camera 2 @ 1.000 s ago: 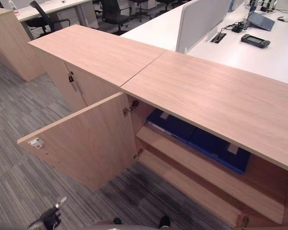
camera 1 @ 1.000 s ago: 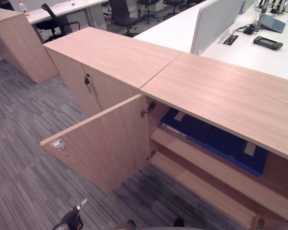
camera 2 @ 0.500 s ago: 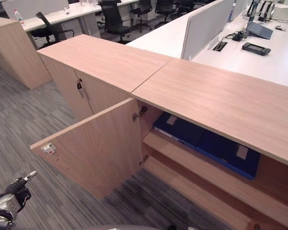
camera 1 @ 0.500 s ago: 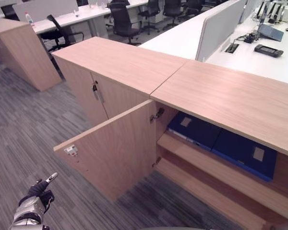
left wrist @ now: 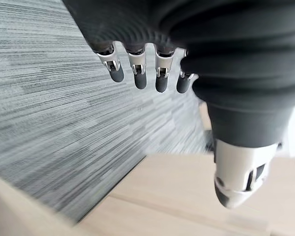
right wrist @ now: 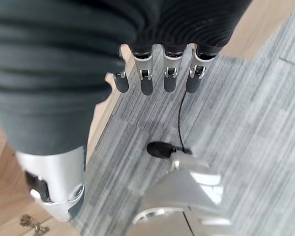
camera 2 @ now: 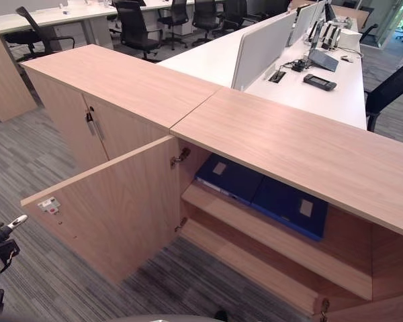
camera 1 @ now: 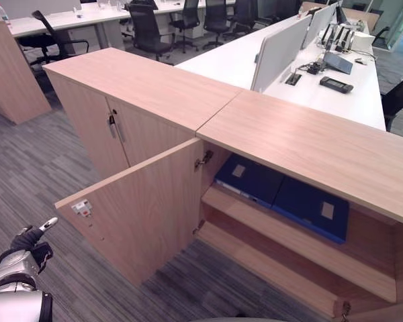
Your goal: Put the empty folder in the office cabinet
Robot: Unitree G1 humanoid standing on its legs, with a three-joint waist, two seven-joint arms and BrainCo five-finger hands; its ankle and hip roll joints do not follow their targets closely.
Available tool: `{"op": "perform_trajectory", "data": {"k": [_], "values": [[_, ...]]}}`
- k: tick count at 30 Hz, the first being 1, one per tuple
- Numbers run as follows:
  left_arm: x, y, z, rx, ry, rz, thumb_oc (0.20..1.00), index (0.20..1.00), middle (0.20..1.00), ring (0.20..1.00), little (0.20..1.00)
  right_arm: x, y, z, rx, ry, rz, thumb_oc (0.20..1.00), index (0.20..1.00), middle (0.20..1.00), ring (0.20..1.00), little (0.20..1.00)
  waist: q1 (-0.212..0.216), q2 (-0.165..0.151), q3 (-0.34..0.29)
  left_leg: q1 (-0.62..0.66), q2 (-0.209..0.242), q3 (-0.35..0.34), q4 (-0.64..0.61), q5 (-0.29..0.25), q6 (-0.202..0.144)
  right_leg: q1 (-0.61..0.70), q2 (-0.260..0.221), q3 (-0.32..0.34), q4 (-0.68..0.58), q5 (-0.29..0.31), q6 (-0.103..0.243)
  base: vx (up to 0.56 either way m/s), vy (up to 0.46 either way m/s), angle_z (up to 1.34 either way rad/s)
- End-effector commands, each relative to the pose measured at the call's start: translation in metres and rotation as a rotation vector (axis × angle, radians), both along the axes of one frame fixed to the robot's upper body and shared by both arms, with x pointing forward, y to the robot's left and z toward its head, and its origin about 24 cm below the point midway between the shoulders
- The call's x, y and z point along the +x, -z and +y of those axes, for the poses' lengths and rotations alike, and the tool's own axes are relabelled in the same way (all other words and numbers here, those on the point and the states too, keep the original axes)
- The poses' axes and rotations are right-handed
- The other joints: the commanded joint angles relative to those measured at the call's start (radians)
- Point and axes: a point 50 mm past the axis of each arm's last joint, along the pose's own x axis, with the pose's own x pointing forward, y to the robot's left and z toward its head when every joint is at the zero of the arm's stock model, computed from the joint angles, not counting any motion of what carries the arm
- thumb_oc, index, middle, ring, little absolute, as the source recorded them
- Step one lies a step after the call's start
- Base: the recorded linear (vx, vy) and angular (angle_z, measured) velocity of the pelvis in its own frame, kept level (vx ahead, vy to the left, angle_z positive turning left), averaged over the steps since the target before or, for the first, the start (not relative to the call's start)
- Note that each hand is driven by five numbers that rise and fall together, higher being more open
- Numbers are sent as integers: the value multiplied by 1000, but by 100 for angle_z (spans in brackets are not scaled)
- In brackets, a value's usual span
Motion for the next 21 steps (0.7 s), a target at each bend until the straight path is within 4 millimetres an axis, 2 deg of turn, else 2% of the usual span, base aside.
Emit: {"op": "perform_trajectory", "data": {"k": [1, 3, 7, 10, 11, 12, 13, 14, 15, 17, 18, 20, 21], "values": [[36, -18, -13, 92, 173, -19, 1000, 1000, 1000, 1000, 1000, 23, -2, 6, 20, -51, -72, 1000, 1000, 1000, 1000, 1000, -12, 14, 9, -57, -35, -57, 2, -22, 3, 12, -18, -1, 2, -38, 88, -45, 7, -6], [58, -15, -41, 163, 401, 25, 1000, 1000, 1000, 1000, 1000, 35, -4, 10, 36, -83, -120, 1000, 1000, 1000, 1000, 1000, -13, 9, 12, -59, -40, -53, 2, -22, 7, 6, -23, 3, 2, -30, 92, -44, 7, -1], [76, -14, -74, 207, 622, 29, 1000, 1000, 1000, 1000, 1000, 42, -7, 16, 61, -142, -165, 1000, 1000, 1000, 1000, 1000, -13, -3, 12, -60, -43, -47, 2, -25, 9, 5, -29, 1, 2, -25, 98, 0, 0, 0], [93, -16, -96, 273, 712, 41, 1000, 1000, 1000, 1000, 1000, 43, -7, 19, 68, -184, -173, 1000, 1000, 1000, 1000, 1000, -18, -14, 8, -62, -42, -48, 2, -26, 8, 4, -30, -2, 2, -28, 99, -11, -16, 5], [114, -31, -124, 359, 827, -23, 1000, 1000, 1000, 1000, 1000, 49, -10, 22, 67, -206, -206, 1000, 1000, 1000, 1000, 1000, -20, -20, 9, -65, -43, -51, 2, -25, 8, 2, -30, -4, 2, -29, 100, -33, -32, 5], [128, -47, -148, 411, 904, -114, 1000, 1000, 1000, 1000, 1000, 38, -10, 18, 63, -216, -197, 1000, 1000, 1000, 1000, 1000, -28, -24, 14, -68, -42, -52, 2, -25, 8, 0, -30, -6, 2, -28, 102, -42, -25, 15], [133, -53, -161, 407, 937, -164, 1000, 1000, 1000, 1000, 1000, 25, -7, 15, 54, -201, -162, 1000, 1000, 1000, 1000, 1000, -35, -26, 17, -70, -42, -51, 2, -25, 8, -2, -30, -5, 2, -27, 103, -73, -16, 42], [137, -68, -191, 406, 1026, -293, 1000, 1000, 1000, 1000, 1000, 20, -4, 12, 34, -167, -125, 1000, 1000, 1000, 1000, 1000, -38, -27, 26, -77, -43, -51, 2, -23, 10, -6, -32, -7, 2, -24, 104, -73, 7, 43], [130, -73, -218, 341, 1102, -406, 1000, 1000, 1000, 1000, 1000, 25, -2, 17, 34, -150, -119, 1000, 1000, 1000, 1000, 1000, -33, -24, 32, -79, -46, -57, 2, -24, 13, -8, -33, -9, 2, -22, 105, -64, 21, 28], [114, -71, -264, 249, 1272, -503, 1000, 1000, 1000, 1000, 1000, 33, 1, 29, 42, -139, -125, 1000, 1000, 1000, 1000, 1000, -28, -20, 35, -77, -50, -58, 2, -30, 18, -8, -35, -8, 2, -22, 105, -11, 28, -4], [114, -71, -264, 249, 1273, -503, 1000, 1000, 1000, 1000, 1000, 33, 1, 29, 42, -139, -126, 1000, 1000, 1000, 1000, 1000, -28, -20, 36, -77, -49, -58, 2, -30, 18, -7, -35, -7, 2, -22, 105, 6, 22, 9], [102, -68, -292, 189, 1385, -534, 1000, 1000, 1000, 1000, 1000, 34, 3, 33, 48, -125, -121, 1000, 1000, 1000, 1000, 1000, -26, -19, 37, -74, -52, -59, 2, -34, 21, -6, -37, -7, 2, -23, 106, 6, 23, 13], [90, -63, -314, 104, 1469, -550, 1000, 1000, 1000, 1000, 1000, 33, 4, 36, 52, -84, -114, 1000, 1000, 1000, 1000, 1000, -25, -17, 39, -73, -54, -62, 2, -36, 24, -5, -38, -5, 2, -23, 106, 0, 0, 0]]}}
